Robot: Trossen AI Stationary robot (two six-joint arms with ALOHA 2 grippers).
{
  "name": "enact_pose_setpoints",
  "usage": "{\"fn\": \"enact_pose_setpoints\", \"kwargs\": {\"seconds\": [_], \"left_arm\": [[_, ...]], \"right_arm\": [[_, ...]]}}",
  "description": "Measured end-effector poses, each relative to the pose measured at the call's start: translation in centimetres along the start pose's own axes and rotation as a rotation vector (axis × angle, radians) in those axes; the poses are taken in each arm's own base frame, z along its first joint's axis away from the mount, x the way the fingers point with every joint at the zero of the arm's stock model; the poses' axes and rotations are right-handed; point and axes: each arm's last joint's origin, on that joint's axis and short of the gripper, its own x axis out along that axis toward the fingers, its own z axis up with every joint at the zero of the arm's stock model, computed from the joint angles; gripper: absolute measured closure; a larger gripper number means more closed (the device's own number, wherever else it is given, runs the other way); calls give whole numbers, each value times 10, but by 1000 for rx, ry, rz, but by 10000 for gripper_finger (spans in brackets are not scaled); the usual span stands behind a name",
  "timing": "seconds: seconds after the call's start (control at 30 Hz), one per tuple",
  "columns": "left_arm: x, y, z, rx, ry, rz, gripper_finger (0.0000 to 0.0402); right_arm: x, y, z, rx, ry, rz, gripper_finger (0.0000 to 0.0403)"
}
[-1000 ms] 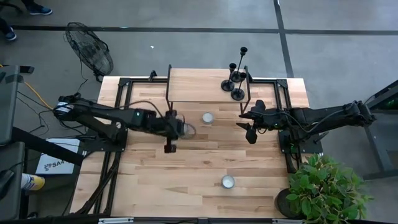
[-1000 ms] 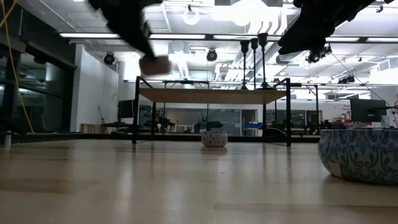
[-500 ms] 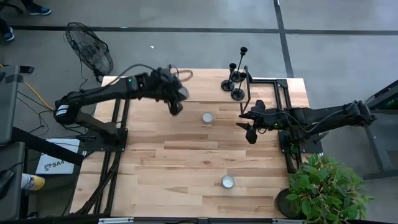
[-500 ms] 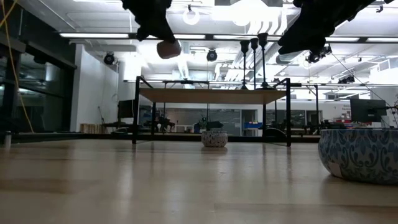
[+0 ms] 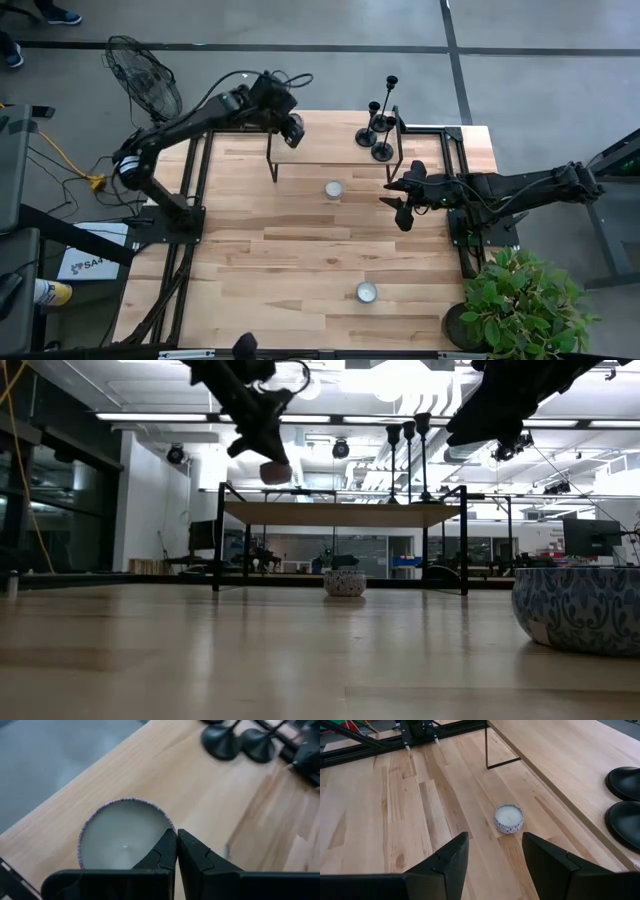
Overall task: Pick & Place candle stick holders
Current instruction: Put the pink scented candle on the shelf
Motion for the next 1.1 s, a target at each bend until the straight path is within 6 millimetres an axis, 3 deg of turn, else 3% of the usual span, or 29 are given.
{"fn": "enact_pose_setpoints", "kwargs": {"seconds": [0.43, 0.73, 1.1], "left_arm": [[34, 10, 35, 12, 132, 113, 399], [43, 44, 36, -84, 172, 136, 399], [42, 58, 36, -165, 172, 114, 399]], "right_arm": [[0, 0, 0, 0, 1, -1, 222], [0, 0, 0, 1, 1, -1, 222], [0, -1, 0, 0, -9, -32, 222]]}}
